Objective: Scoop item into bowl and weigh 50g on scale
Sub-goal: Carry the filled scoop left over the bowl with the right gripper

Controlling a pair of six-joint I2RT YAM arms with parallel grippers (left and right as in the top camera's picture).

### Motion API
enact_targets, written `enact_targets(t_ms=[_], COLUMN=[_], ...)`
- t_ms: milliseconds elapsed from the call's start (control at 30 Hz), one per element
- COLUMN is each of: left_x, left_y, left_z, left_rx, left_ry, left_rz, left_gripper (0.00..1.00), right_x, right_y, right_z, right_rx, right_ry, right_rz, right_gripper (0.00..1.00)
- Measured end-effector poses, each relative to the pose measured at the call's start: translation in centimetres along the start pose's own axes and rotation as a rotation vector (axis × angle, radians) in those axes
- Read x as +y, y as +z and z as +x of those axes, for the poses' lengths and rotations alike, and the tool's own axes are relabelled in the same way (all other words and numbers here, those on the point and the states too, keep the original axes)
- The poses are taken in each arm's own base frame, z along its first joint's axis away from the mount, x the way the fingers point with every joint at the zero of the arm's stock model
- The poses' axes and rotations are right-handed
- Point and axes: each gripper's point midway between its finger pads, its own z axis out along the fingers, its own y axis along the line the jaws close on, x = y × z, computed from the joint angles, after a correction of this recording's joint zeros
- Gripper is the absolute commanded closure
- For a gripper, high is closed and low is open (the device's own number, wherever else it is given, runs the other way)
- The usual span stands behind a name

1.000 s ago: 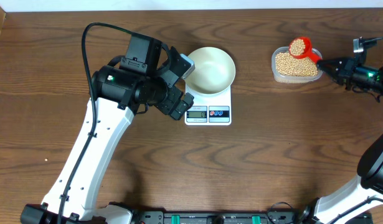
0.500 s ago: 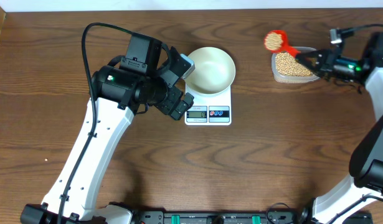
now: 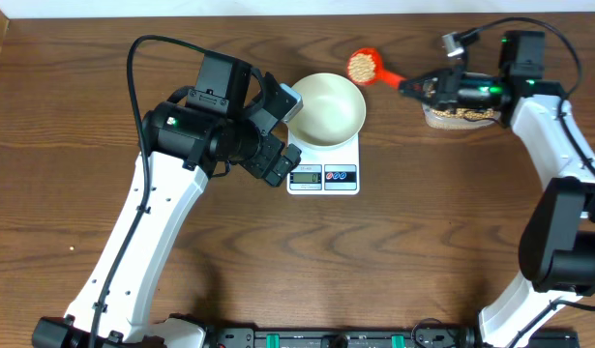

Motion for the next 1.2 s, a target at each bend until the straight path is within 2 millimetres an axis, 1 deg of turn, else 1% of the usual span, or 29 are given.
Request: enact_targets(t_ms=[100, 367, 600, 733, 833, 900, 1033, 1100, 1200], left_x=[0.0, 0.0, 0.0, 0.0, 0.0, 0.0, 0.0, 0.0, 0.0], left_y=[0.0, 0.0, 0.0, 0.0, 0.0, 0.0, 0.0, 0.0, 0.0], left_z=[0.0, 0.0, 0.0, 0.0, 0.0, 0.0, 0.0, 0.0, 0.0], left_rx=[0.000, 0.000, 0.000, 0.000, 0.000, 0.000, 0.000, 0.000, 0.000], left_ry=[0.000, 0.000, 0.000, 0.000, 0.000, 0.000, 0.000, 0.000, 0.000], left_rz=[0.000, 0.000, 0.000, 0.000, 0.000, 0.000, 0.000, 0.000, 0.000], left_gripper=[0.02, 0.02, 0.02, 0.02, 0.02, 0.02, 0.02, 0.02, 0.02], right_x=[-0.1, -0.9, -1.5, -1.6, -0.8, 0.2, 2.2, 2.6, 2.3], right_y=[1.7, 4.4, 6.0, 6.1, 5.7, 5.5, 6.0, 6.6, 7.6], right_z=[0.6, 1.6, 2.5, 2.8, 2.7, 2.4, 2.6, 3.1, 4.1], right_rx=[0.025, 0.056, 0.085, 0.091, 0.080, 0.067, 0.062, 0.078, 0.117], right_ry=[-0.015, -0.079, -0.160, -0.220, -0.301, -0.372, -0.506, -0.562, -0.622], right_rz=[0.039, 0.137, 0.212, 0.299, 0.369, 0.407, 0.468, 0.506, 0.567], right_gripper=[0.99, 0.98, 0.98, 0.99, 0.99, 0.99, 0.99, 0.99, 0.99])
